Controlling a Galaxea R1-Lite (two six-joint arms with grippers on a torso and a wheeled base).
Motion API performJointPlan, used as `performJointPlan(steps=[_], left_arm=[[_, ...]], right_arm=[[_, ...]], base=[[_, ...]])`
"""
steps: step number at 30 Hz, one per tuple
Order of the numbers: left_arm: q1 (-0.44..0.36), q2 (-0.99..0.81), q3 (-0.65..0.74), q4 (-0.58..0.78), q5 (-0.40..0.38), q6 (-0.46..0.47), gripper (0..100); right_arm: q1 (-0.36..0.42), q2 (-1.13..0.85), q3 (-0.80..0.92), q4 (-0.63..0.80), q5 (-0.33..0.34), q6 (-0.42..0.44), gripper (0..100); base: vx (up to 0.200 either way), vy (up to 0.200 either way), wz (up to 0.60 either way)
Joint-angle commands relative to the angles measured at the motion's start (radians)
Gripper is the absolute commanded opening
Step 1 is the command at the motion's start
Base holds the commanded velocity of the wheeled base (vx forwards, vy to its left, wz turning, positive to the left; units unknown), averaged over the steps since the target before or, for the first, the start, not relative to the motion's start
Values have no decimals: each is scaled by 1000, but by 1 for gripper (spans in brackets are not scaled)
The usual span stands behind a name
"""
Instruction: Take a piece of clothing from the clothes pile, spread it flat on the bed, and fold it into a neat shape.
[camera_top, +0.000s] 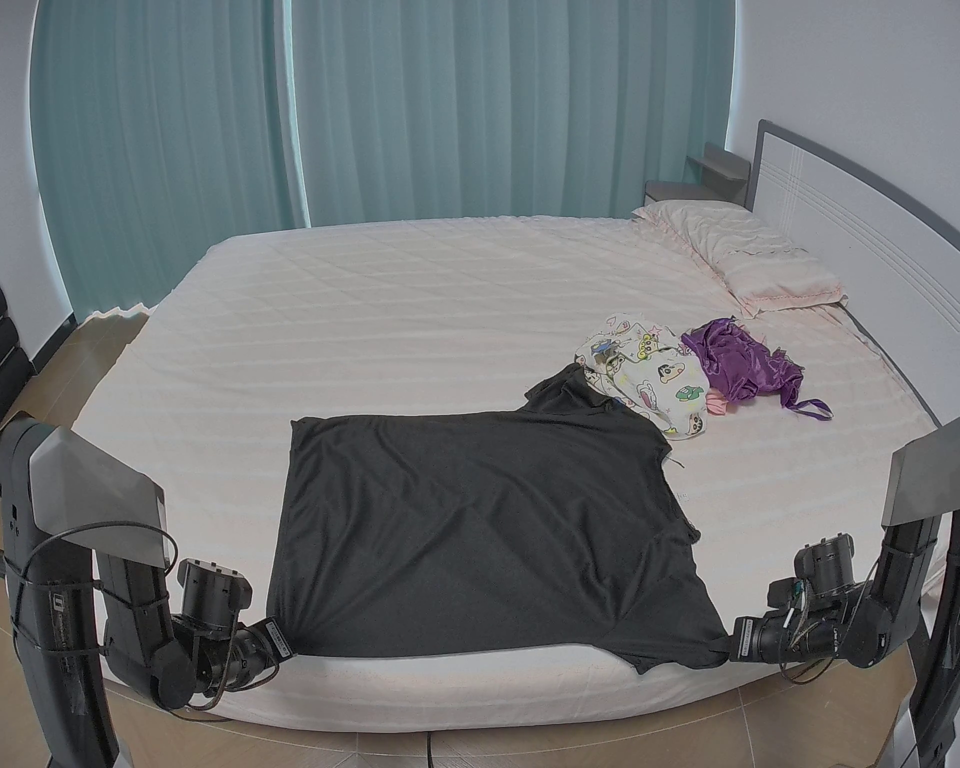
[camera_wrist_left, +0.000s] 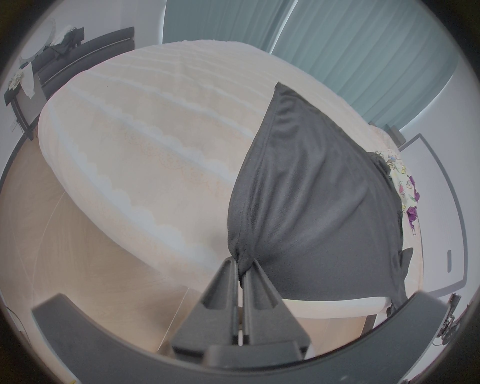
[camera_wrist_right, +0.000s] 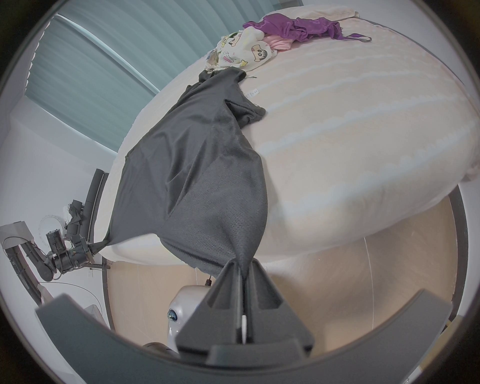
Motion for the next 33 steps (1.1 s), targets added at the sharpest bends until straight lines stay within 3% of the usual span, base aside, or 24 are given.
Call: performJointPlan(steps=[1, 5, 13, 23, 33], left_arm=[[-1, -20, 73, -82, 1, 28, 0], [-2, -20, 137, -154, 4, 90, 0], [-4, -11, 187, -152, 7, 150, 0], [-4, 21, 196, -155, 11, 173, 0], [-27, 38, 199, -140, 13, 176, 0]], right_arm=[[-24, -39, 82, -29, 5, -9, 0], [-24, -47, 157, -90, 0, -22, 0], [-24, -53, 195, -87, -11, -58, 0], [-23, -103, 195, 23, -68, -104, 0], [-26, -246, 195, 185, -61, -134, 0]], base=[[0, 0, 0], [0, 0, 0], [0, 0, 0], [0, 0, 0], [0, 0, 0]])
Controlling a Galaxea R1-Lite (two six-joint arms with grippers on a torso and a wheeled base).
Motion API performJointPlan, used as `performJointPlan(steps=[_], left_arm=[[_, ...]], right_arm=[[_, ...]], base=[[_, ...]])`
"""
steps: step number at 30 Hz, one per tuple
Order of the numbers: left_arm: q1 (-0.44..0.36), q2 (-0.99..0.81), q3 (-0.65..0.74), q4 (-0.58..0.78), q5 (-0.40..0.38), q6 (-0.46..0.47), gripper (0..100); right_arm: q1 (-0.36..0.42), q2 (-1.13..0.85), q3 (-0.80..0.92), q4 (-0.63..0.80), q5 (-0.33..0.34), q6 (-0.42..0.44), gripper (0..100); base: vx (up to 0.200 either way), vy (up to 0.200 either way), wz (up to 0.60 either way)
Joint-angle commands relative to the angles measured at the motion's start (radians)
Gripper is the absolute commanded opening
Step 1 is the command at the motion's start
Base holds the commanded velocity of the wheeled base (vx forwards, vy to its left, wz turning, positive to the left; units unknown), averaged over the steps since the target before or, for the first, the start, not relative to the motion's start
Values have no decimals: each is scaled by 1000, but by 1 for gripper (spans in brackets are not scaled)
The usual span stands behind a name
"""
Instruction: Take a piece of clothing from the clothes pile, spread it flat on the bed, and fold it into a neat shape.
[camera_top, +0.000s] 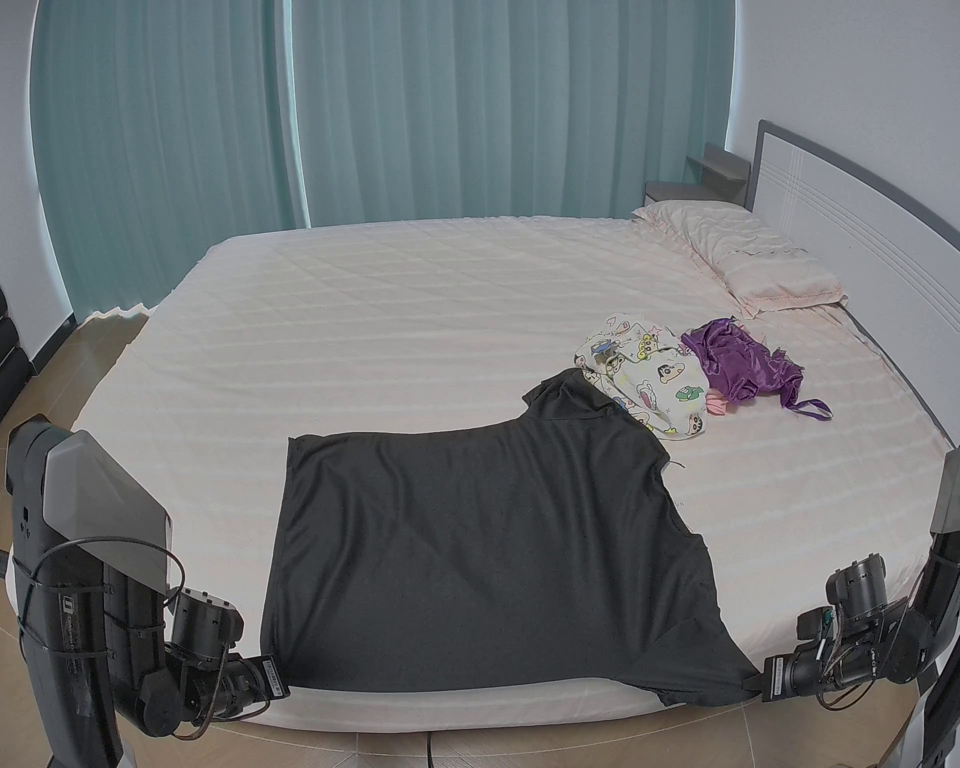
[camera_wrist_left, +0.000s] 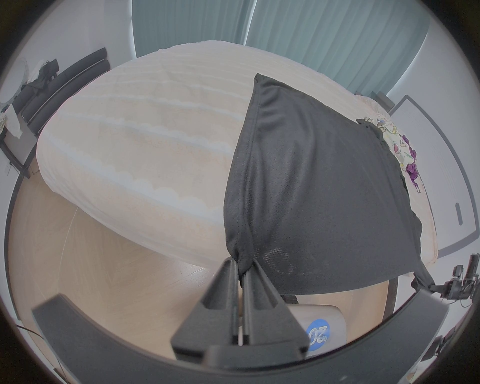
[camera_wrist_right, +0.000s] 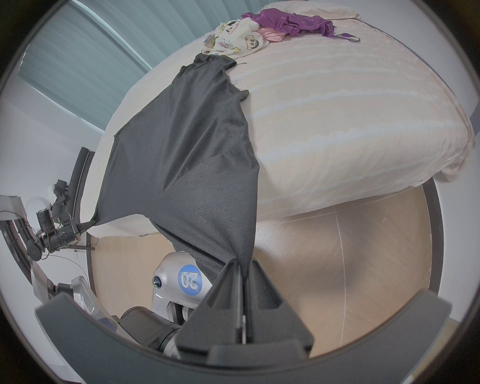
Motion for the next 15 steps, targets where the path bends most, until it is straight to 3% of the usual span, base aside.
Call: performJointPlan(steps=[1, 15], left_arm=[[-12, 7, 15, 18, 2, -1, 0], [-26, -240, 15, 344, -7, 45, 0]], right_arm=[[1, -42, 17, 9, 9, -10, 0], [-13, -30, 17, 89, -1, -88, 0]], base=[[0, 0, 0], [0, 0, 0]])
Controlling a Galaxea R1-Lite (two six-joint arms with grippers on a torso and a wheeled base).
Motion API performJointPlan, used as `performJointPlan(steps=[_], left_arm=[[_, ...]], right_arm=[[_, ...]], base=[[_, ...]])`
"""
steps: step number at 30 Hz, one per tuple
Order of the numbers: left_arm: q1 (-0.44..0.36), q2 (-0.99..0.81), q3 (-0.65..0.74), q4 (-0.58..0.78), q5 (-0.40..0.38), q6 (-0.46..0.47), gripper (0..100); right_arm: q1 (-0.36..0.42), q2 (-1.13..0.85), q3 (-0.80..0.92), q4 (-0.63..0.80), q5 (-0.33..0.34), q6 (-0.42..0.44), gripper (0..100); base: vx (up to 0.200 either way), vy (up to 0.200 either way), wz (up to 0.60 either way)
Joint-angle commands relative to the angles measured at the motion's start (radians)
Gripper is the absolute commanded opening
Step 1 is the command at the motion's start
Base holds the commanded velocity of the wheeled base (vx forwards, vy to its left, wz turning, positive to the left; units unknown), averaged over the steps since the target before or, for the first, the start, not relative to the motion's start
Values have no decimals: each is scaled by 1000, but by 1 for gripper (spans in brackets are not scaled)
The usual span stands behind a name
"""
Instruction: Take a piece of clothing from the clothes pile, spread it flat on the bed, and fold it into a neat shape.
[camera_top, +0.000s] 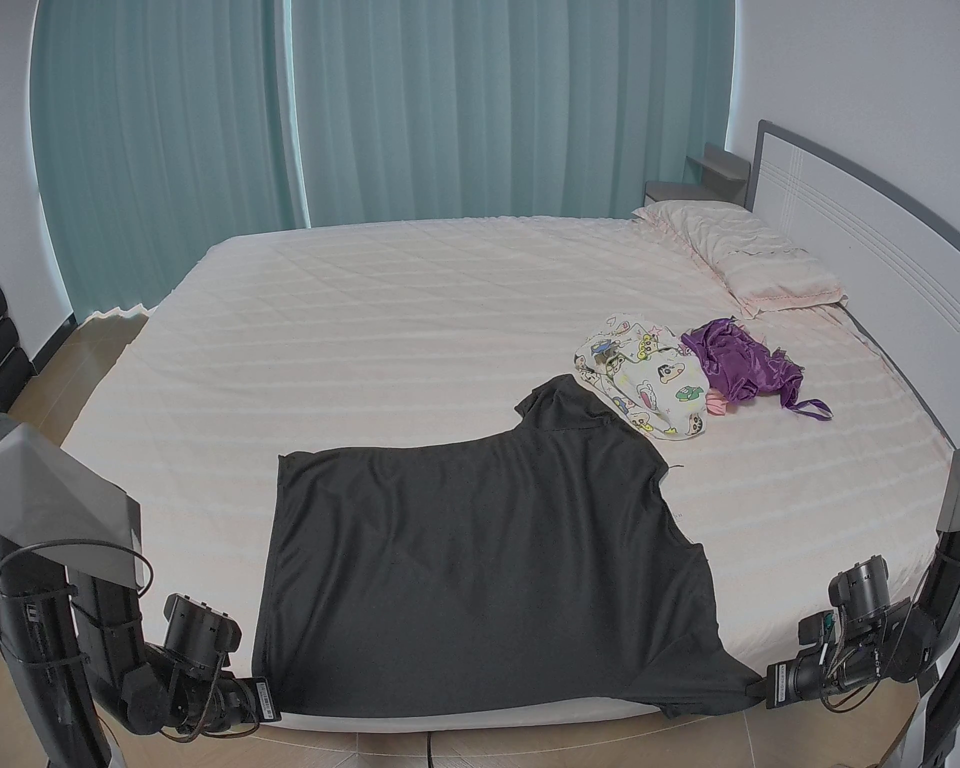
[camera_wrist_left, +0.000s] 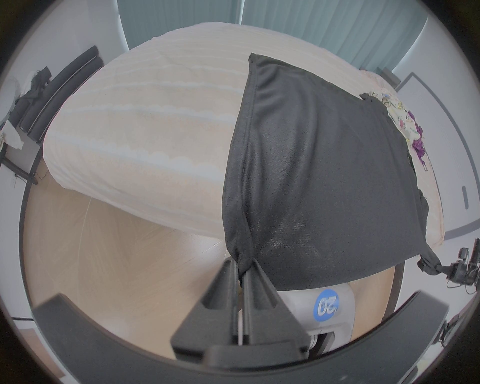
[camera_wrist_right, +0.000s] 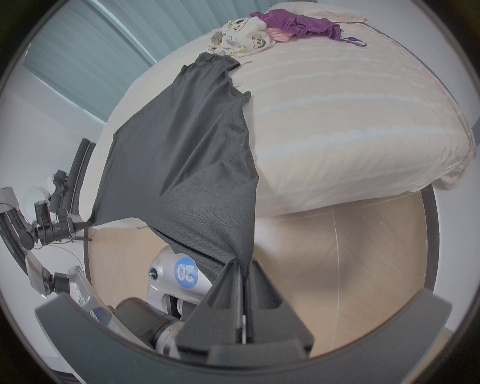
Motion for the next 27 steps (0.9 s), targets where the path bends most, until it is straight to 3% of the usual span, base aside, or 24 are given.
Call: performJointPlan(steps=[1, 6, 13, 18, 27], left_arm=[[-14, -102, 15, 83, -4, 26, 0], [-54, -107, 15, 177, -5, 26, 0], [-59, -117, 15, 186, -7, 24, 0], [-13, -257, -33, 165, -13, 15, 0], [36, -245, -131, 165, -22, -38, 0]], right_arm=[[-5, -2, 18, 39, -1, -36, 0], [-7, -24, 18, 77, -7, -50, 0], [-10, -56, 16, 74, -7, -59, 0], [-21, -156, -54, 68, 4, -42, 0], [-19, -163, -196, 70, 4, 56, 0]], base=[[0, 0, 0], [0, 0, 0], [0, 0, 0], [0, 0, 0], [0, 0, 0]])
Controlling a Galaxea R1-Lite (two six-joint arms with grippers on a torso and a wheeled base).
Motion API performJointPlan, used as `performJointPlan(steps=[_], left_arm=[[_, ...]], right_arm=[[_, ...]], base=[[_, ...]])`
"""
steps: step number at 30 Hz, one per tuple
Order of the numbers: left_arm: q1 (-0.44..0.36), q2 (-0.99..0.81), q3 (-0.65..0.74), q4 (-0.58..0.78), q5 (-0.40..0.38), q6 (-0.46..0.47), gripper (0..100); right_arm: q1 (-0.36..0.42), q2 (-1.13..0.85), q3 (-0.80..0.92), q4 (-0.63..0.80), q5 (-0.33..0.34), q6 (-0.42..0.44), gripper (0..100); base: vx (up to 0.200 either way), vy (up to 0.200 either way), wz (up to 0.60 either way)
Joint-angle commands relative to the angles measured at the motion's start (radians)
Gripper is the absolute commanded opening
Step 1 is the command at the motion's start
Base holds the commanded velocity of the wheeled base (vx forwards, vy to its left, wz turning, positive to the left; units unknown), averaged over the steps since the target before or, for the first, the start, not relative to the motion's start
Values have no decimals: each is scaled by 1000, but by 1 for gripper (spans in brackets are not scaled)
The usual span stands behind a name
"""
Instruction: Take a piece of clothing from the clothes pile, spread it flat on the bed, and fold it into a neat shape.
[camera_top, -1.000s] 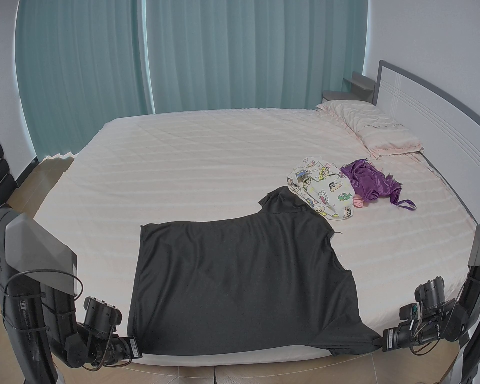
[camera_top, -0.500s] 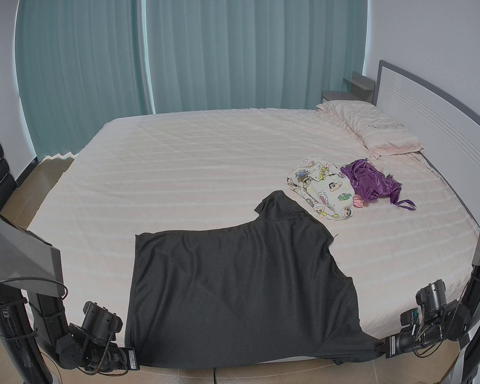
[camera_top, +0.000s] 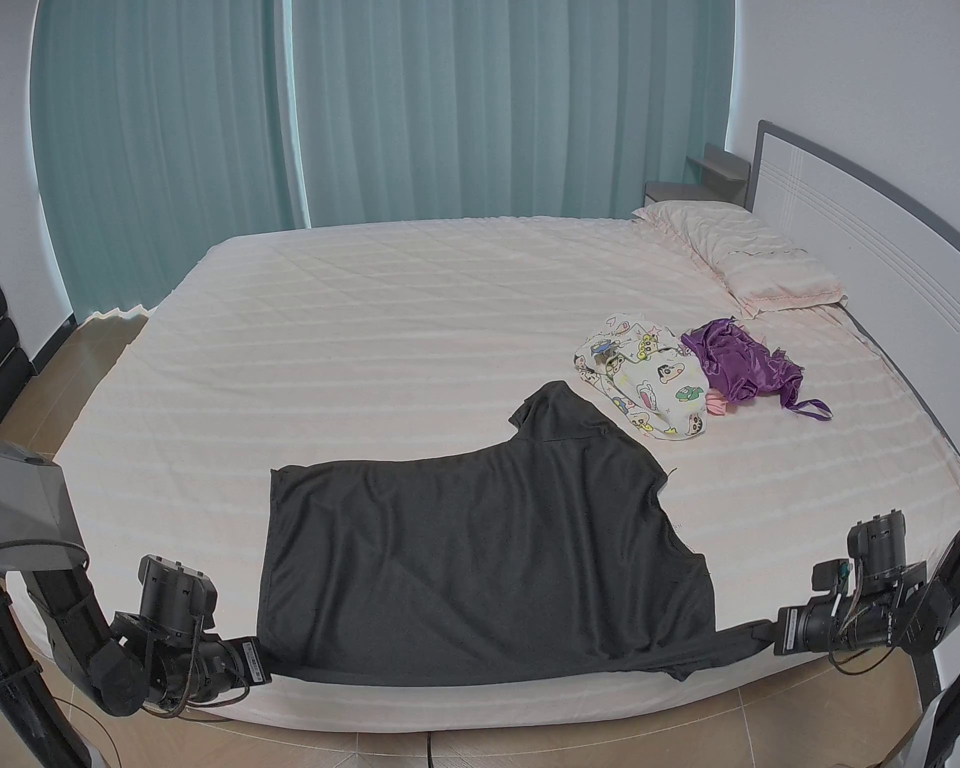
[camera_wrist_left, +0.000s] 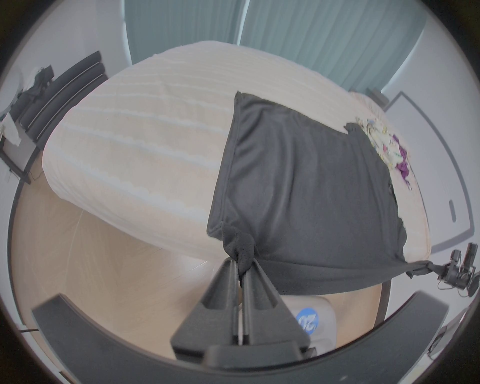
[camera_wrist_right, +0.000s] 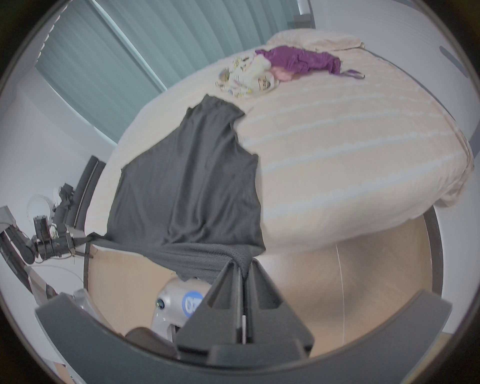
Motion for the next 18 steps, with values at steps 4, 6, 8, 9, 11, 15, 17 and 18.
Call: performJointPlan(steps=[4, 6, 8, 9, 11, 15, 17, 18], left_arm=[[20, 8, -88, -2, -1, -22, 0], [30, 24, -108, -2, -1, -23, 0], [35, 33, -122, 1, -1, -23, 0], [35, 33, -122, 1, -1, -23, 0], [52, 70, -153, 1, 1, -22, 0], [73, 106, -179, 0, -1, -22, 0], [81, 117, -193, -2, -2, -22, 0], [83, 122, -200, -2, -2, -22, 0]], right_arm=[[1, -6, -130, 0, 1, 28, 0], [9, 11, -168, 0, -1, 29, 0], [11, 23, -192, 3, -5, 29, 0], [11, 23, -192, 3, -5, 29, 0], [11, 65, -257, 8, -8, 29, 0], [12, 117, -311, 7, -8, 29, 0], [14, 138, -332, 7, -7, 29, 0], [17, 150, -343, 7, -7, 29, 0]], base=[[0, 0, 0], [0, 0, 0], [0, 0, 0], [0, 0, 0], [0, 0, 0], [0, 0, 0], [0, 0, 0], [0, 0, 0]])
